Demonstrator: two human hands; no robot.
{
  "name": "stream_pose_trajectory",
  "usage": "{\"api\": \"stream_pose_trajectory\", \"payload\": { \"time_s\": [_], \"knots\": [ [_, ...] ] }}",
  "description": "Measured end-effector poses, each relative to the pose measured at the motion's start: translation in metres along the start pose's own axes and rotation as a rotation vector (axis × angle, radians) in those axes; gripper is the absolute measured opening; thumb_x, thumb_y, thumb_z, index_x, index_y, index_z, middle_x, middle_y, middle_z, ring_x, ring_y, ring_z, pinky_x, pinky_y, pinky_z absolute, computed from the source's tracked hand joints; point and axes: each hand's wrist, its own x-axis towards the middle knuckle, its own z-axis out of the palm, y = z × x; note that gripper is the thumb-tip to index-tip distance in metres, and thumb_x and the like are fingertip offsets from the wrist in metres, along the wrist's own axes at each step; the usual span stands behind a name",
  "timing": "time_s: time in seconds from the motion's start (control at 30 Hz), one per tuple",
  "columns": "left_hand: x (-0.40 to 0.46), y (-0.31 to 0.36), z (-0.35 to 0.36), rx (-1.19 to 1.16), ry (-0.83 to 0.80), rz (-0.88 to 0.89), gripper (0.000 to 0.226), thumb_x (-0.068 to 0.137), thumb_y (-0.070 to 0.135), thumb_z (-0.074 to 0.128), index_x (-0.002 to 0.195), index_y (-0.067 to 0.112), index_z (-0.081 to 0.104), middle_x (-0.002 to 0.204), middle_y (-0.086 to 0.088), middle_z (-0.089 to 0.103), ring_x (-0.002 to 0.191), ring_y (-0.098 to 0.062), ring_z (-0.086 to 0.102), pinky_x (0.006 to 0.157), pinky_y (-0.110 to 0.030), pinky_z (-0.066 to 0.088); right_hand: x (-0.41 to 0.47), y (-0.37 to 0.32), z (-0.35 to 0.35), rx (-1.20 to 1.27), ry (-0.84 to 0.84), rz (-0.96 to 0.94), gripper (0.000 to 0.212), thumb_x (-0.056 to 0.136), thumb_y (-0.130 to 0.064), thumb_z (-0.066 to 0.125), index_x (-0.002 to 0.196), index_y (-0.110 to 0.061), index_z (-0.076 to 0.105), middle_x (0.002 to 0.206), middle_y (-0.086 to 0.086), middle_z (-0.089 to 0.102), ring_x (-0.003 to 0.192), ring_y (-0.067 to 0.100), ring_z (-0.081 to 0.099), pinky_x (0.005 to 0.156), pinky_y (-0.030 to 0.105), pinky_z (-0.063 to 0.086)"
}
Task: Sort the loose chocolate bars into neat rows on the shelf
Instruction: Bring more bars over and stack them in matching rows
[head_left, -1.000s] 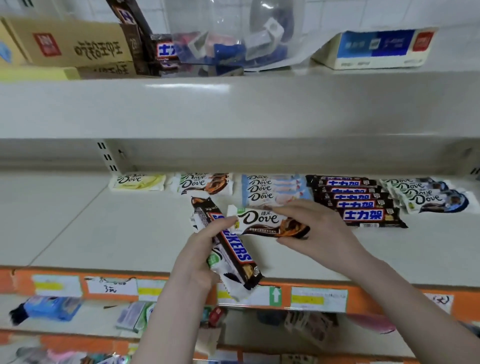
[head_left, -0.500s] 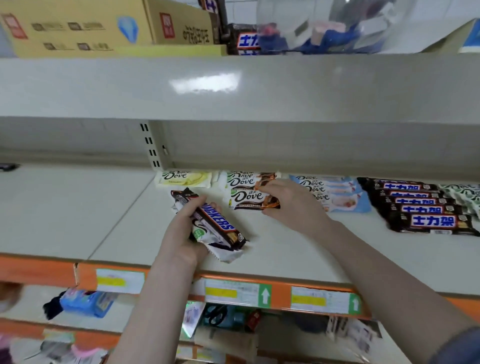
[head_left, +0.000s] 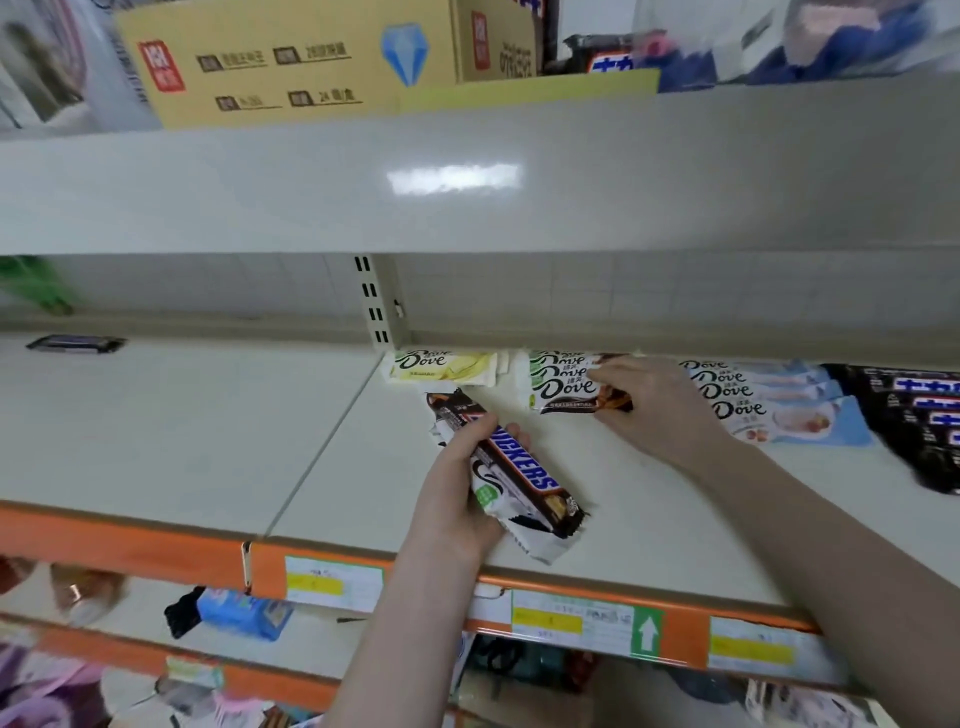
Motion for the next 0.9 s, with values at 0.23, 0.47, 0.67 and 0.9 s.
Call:
{"api": "stream_pose_trajectory", "payload": {
  "time_s": [0.23, 0.47, 0.67, 0.9],
  "knots": [
    [0.003, -0.002, -0.002, 0.022, -0.010, 0.004, 0.020, 0.065, 0.016, 0.067, 0.080, 0.012, 0.054, 0.065, -0.005, 0.064, 0.059, -0.016, 0.065, 0.069, -0.031, 0.050, -0.001, -0.001, 0.005, 0.056, -0.037, 0.041, 0.041, 0.084, -0.021, 0.063, 0.124, -0.015, 0.057, 0.131, 0.005, 0.055, 0.122, 0.022, 0.045, 0.105, 0.031, 0.027],
    [0.005, -0.003, -0.005, 0.002, -0.016, 0.026, 0.020, 0.068, 0.017, 0.068, 0.083, 0.012, 0.055, 0.067, -0.005, 0.065, 0.062, -0.017, 0.065, 0.070, -0.032, 0.052, -0.002, -0.004, 0.007, 0.068, -0.038, 0.051, 0.039, 0.087, -0.016, 0.058, 0.125, -0.013, 0.055, 0.130, 0.006, 0.054, 0.123, 0.022, 0.042, 0.104, 0.029, 0.026],
    [0.007, -0.002, -0.009, -0.074, -0.015, 0.050, 0.021, 0.077, 0.032, 0.066, 0.081, 0.012, 0.059, 0.070, -0.008, 0.065, 0.070, -0.021, 0.063, 0.075, -0.036, 0.051, -0.003, -0.004, 0.007, 0.051, -0.006, 0.044, 0.038, 0.086, -0.017, 0.060, 0.123, -0.012, 0.057, 0.127, 0.006, 0.056, 0.120, 0.023, 0.044, 0.103, 0.028, 0.027],
    [0.008, 0.000, -0.013, -0.131, -0.027, 0.046, 0.041, 0.082, 0.054, 0.056, 0.083, 0.014, 0.062, 0.070, -0.010, 0.066, 0.072, -0.023, 0.063, 0.083, -0.039, 0.048, -0.005, -0.004, 0.008, 0.046, 0.019, 0.049, 0.038, 0.085, -0.018, 0.060, 0.122, -0.014, 0.058, 0.125, 0.005, 0.057, 0.120, 0.022, 0.044, 0.104, 0.028, 0.027]
  ]
}}
